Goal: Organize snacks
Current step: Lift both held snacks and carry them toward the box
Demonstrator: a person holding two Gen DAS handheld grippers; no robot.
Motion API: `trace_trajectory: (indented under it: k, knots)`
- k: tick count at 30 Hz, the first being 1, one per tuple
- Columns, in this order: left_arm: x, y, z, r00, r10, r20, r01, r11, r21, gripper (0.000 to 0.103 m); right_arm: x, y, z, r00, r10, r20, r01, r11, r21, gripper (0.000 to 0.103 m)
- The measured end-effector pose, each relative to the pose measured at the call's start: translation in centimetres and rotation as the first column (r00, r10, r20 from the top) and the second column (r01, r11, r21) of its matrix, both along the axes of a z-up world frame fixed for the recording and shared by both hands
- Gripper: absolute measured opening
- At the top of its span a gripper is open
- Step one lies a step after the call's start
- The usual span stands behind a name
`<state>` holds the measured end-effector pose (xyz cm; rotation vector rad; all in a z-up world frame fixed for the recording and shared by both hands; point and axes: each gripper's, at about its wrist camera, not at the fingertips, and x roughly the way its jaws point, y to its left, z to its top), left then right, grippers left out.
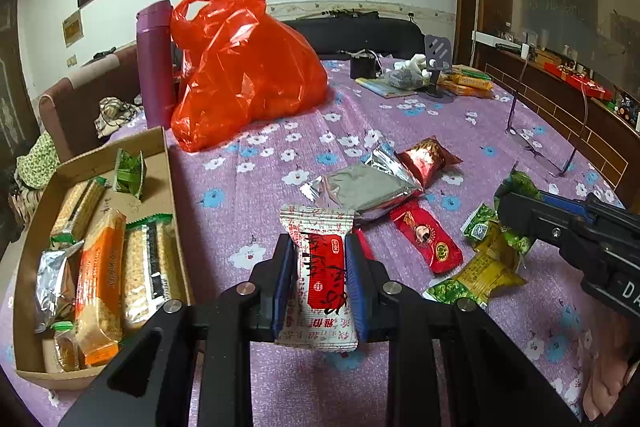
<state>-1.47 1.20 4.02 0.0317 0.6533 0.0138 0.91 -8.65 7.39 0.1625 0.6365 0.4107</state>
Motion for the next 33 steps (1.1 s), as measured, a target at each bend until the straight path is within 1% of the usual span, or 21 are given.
trace_trajectory:
  k: [9,17,21,26,33]
  knots:
    - [-1.2,0.3,1.4,0.999,0.003,0.041,-0.003,1.0,0.005,0.025,0.1,-0.5,0.5,0.999,-0.014,-0.039,0.016,0.998,0.063,0.026]
    - [-2.6,2.1,2.9,0.996,0.028,0.079,-0.027,1.0,-0.012,0.025,-0.5,1.3,1.9,0.998,0.033,-0.045,-0.028,0.995,0.097,0.026]
    - [-3.0,3.6,3.4,0.995,0.051,0.088,-0.049,0.998,-0.03,0.025,-0.3,2.7,2.4,0.997,0.055,-0.052,-0.05,0.994,0.095,0.026]
    - [-3.4,6.5,4.2,0.99,0.105,0.099,-0.099,0.993,-0.061,0.025,0.5,5.1,3.1,0.992,0.104,-0.072,-0.095,0.988,0.122,0.026]
    - [-4.0,11.7,5.1,0.974,0.2,0.106,-0.191,0.977,-0.094,0.025,1.9,10.5,4.5,0.979,0.189,-0.078,-0.18,0.977,0.113,0.027]
